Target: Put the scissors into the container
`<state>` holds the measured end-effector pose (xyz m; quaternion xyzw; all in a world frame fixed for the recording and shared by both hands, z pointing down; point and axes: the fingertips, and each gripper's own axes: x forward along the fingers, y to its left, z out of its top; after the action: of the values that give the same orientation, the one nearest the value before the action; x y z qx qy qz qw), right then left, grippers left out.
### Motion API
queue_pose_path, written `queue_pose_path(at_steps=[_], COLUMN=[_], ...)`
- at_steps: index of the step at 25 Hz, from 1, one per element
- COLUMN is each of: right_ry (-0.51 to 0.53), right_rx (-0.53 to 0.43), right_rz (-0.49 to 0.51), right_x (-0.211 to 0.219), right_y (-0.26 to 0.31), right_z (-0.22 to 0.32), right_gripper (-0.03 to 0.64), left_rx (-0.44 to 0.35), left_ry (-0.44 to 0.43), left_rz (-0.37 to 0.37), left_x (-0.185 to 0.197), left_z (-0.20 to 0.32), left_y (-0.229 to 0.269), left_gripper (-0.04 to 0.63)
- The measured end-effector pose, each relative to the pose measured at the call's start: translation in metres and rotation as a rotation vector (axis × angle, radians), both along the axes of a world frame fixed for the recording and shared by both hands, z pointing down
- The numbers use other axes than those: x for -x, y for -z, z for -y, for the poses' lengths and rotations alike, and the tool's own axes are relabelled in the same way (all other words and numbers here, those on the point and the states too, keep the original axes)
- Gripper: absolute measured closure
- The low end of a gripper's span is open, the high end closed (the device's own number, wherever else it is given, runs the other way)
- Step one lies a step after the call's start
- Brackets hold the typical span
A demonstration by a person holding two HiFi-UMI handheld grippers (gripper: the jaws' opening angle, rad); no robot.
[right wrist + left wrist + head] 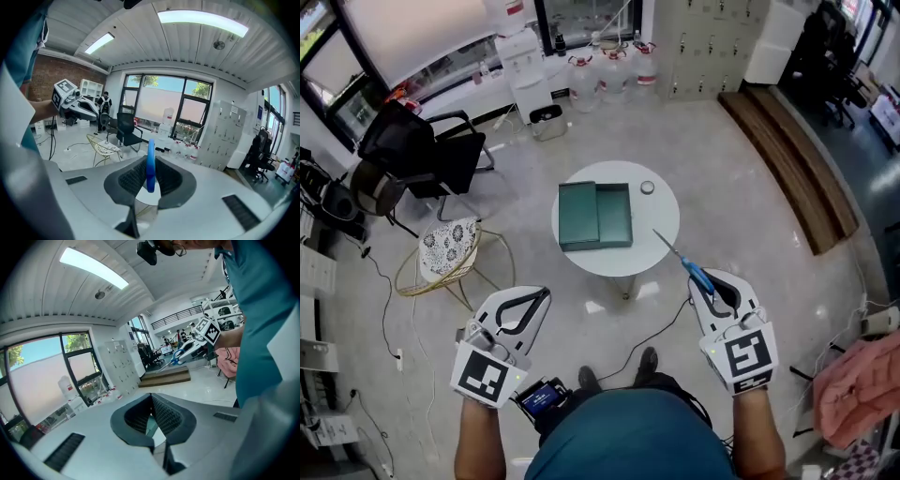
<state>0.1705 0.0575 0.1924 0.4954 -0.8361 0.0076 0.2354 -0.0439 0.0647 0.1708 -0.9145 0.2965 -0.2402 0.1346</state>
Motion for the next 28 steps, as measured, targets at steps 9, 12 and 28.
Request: queue_pose_path(at_steps=[9,12,28], right_ry=[0.105,0.145,0.184], right_rx=[0.032,0.023,0.084], right_rz=[0.021,0.024,0.027], right_x=[-0.017,-0.025,0.023], right_y=[-0.009,-0.015,-0.039], right_z=[0.052,0.063,0.086], right_gripper=[0.548,0.548,0.548], left_rx=[0.001,0.005,0.068], left_ry=[0.091,0.124,0.147], left_rz=[0.016,0.015,-0.002], left_x=[-0.033,-0.041,-0.003], left_z=[0.034,0.039,0.048], left_y=[-0.001,-0.007,-0.038], left_gripper=[0.577,0.577,0.577])
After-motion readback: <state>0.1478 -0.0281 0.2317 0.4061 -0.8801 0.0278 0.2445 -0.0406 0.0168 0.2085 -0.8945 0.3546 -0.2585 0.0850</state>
